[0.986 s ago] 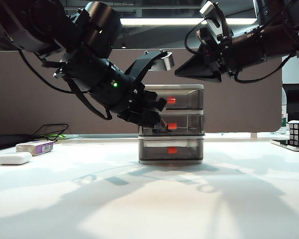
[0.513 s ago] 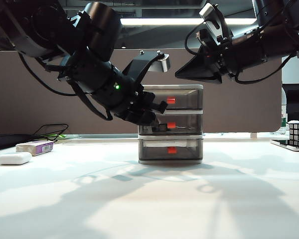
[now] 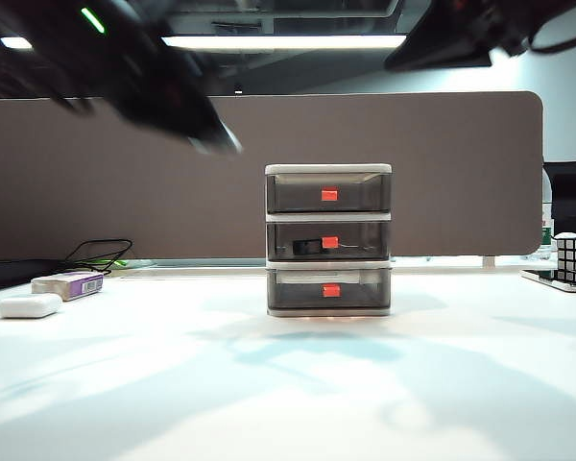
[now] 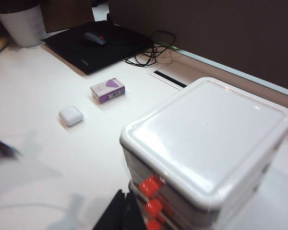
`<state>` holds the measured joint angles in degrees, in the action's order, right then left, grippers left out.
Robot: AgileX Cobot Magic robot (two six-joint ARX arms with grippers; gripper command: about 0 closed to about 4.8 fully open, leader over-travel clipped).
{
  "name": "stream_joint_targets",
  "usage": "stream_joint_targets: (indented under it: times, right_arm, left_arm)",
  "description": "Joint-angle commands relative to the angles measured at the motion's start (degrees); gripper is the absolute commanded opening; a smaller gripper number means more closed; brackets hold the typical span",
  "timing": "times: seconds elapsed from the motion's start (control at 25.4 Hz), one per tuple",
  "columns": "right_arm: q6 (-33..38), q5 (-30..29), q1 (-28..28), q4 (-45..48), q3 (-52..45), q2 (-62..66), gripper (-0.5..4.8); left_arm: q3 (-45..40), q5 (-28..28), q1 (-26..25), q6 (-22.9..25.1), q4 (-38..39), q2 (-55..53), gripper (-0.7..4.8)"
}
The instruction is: Open the second layer of the drawer on the table, pick up the transparent tape on the table and put it in, and finally close the drawer.
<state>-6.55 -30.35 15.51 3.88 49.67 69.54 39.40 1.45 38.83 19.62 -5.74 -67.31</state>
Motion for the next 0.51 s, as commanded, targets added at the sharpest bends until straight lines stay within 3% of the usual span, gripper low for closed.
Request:
stream_joint_targets:
  times: [0.04,0.2,0.35,0.51]
  right_arm:
    - [0.6,4.1,0.0,-2.2,-4.1,-7.8,-0.05]
    - [1.3,6.9,0.2,-5.9,-11.7,-19.8,-0.05]
    - [4.7,12.7,0.1,-8.0,-20.6,-32.6,-0.05]
    - [9.8,16.9,0.0,-8.8,-30.4,-44.7,-0.05]
  left_arm:
    - [-5.9,4.3,-0.1,-3.9,3.3,13.3,-0.05]
    - [-14.9,6.4,0.0,-6.9,8.5,34.3,-0.05]
    - [-24.3,12.3,0.0,-14.7,13.0,56.9,-0.05]
    - [-29.9,15.0,0.5,-20.0,15.4,66.4,-0.05]
